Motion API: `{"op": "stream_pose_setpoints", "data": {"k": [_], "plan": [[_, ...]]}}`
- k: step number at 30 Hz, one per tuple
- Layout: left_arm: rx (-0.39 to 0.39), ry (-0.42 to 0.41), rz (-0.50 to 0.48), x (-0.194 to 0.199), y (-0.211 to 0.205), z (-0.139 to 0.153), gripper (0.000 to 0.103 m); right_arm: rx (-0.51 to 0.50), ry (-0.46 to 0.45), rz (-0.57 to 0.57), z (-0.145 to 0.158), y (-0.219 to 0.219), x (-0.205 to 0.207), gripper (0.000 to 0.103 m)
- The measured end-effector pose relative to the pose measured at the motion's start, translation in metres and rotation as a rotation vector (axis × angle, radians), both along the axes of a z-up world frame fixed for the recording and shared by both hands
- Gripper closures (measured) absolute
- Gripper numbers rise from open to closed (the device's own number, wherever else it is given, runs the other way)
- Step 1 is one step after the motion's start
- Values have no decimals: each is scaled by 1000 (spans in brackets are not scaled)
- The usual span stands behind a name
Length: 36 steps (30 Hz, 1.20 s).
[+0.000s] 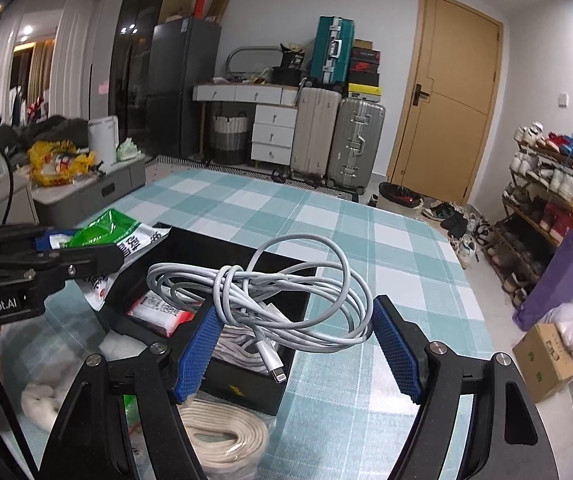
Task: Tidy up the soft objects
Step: 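Carry the sachet over the black box with the left gripper while the right gripper carries the cable there, then open both grippers to drop the sachet and cable into the box, then withdraw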
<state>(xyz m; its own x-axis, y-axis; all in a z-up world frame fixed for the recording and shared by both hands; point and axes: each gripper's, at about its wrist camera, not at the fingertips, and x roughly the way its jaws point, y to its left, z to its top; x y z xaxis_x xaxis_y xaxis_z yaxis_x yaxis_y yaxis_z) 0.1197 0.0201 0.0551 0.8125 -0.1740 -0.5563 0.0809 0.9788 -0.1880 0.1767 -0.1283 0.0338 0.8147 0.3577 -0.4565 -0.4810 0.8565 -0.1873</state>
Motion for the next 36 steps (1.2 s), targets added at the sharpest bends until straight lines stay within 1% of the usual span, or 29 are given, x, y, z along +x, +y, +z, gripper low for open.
{"op": "stream_pose_setpoints", "data": {"k": [10, 15, 18, 20, 22, 23, 26, 28, 29, 31, 32, 33, 34, 36], "plan": [[-20, 14, 17, 16, 9, -4, 68, -91, 9, 59, -19, 30, 22, 27], [-25, 26, 10, 24, 10, -8, 68, -114, 25, 97, -24, 39, 32, 27], [-31, 36, 8, 28, 11, -12, 68, -122, 50, 125, -26, 38, 34, 27], [-38, 45, 7, 31, 11, -14, 68, -115, 62, 140, -27, 37, 37, 26], [-40, 47, 2, 33, 9, -15, 68, -102, 78, 153, -27, 35, 38, 24], [-40, 48, -1, 33, 8, -15, 68, -94, 82, 161, -27, 34, 38, 21], [-44, 50, -10, 34, 7, -17, 68, -91, 77, 158, -25, 31, 36, 14], [-45, 52, -14, 35, 6, -17, 68, -79, 71, 153, -23, 28, 33, 13], [-41, 56, -17, 35, 5, -17, 67, -72, 74, 147, -22, 25, 32, 10], [-37, 67, -30, 36, 2, -17, 59, -52, 80, 136, -19, 19, 28, 7], [-34, 69, -31, 35, 2, -17, 45, -44, 81, 130, -18, 17, 26, 7], [-26, 71, -28, 34, 1, -17, 36, -37, 80, 126, -17, 14, 24, 7], [-19, 68, -25, 32, -1, -15, 34, -27, 79, 121, -16, 11, 22, 7], [-27, 54, -35, 27, -2, -12, 15, -6, 79, 110, -13, 4, 17, 5]]}}
